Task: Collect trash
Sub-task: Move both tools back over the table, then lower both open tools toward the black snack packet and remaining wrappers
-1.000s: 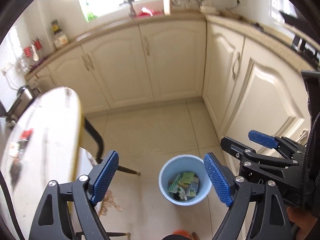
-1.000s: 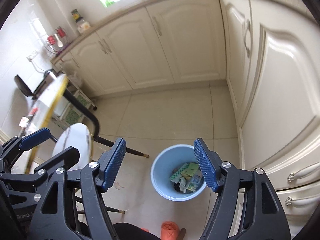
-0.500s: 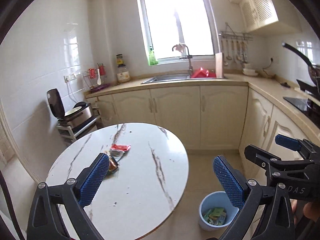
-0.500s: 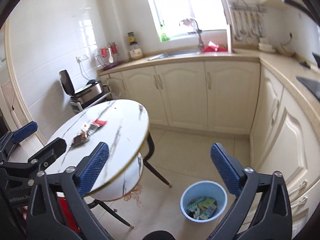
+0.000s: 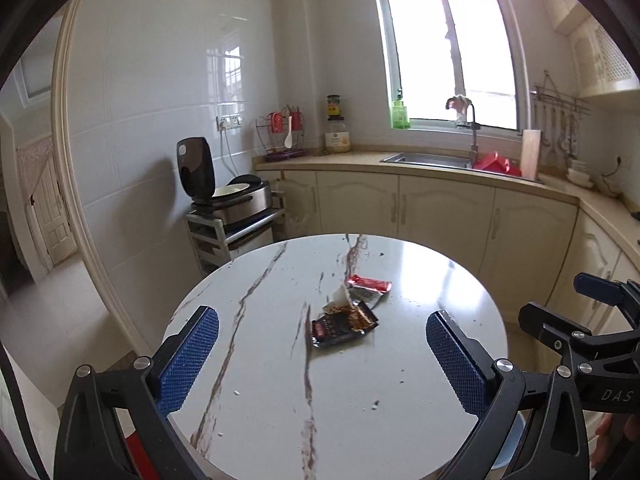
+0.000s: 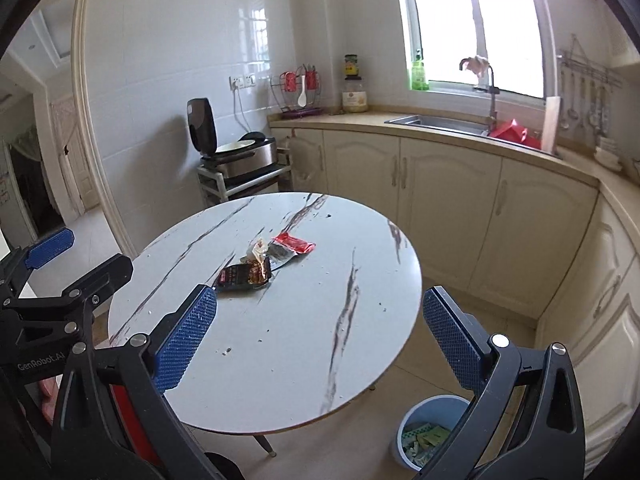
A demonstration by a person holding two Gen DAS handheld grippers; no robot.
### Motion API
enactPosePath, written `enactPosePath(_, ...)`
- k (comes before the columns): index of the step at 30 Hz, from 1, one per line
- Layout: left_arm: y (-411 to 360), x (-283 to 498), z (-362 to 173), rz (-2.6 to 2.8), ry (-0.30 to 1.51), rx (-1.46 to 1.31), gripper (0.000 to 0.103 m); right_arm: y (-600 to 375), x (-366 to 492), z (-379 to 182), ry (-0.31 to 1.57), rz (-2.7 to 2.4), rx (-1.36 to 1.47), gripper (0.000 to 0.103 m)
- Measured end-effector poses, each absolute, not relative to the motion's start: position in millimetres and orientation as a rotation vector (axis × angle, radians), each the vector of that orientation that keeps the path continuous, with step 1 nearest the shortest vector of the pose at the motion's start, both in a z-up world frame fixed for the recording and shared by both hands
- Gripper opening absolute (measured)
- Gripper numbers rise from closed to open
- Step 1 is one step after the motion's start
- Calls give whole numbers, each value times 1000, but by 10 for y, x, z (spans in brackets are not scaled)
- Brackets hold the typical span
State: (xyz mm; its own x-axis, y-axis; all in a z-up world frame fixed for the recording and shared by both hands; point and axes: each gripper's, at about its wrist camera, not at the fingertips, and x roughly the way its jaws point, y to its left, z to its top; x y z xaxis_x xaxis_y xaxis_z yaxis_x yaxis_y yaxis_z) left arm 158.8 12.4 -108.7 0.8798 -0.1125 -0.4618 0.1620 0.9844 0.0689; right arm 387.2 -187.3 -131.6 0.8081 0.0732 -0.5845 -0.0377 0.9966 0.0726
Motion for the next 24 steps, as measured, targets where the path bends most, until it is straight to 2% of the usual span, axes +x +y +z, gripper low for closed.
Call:
enactPosePath(6, 224, 2185, -1253, -102, 566, 92, 102, -1769, 4353, -1662, 705, 85, 38, 103)
enactPosePath(16, 27, 3822, -1613, -193, 820, 51, 102, -1890, 5130, -2233, 858, 56, 32, 103)
enactPosePath(24, -235, 4464, -1881, -220, 935, 47, 102, -2192, 5439, -2434, 916, 13, 71, 103)
